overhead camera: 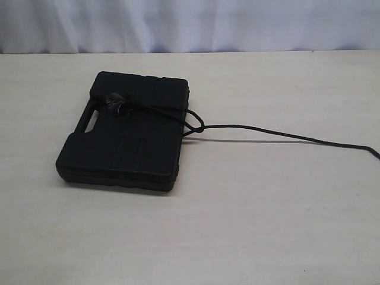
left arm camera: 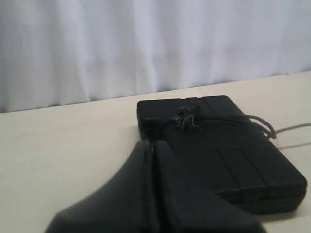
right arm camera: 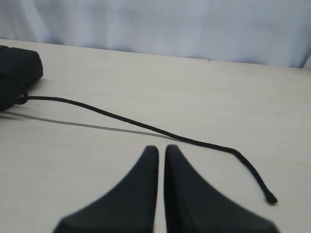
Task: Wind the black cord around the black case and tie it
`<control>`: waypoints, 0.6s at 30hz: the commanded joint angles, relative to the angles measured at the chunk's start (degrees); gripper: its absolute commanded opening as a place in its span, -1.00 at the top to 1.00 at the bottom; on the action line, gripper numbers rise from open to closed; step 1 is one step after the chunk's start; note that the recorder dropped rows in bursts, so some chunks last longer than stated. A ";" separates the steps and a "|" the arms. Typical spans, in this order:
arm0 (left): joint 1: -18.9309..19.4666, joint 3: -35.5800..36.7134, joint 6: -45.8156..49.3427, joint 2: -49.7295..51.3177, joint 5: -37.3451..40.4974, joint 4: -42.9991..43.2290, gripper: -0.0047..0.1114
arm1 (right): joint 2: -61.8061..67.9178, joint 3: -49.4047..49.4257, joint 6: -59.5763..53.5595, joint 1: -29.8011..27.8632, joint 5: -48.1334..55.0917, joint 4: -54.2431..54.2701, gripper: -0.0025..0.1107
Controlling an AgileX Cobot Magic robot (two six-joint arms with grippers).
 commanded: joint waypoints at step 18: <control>4.09 0.18 -15.76 -0.22 6.01 17.10 0.92 | -0.27 0.08 -0.11 0.02 0.04 0.03 0.88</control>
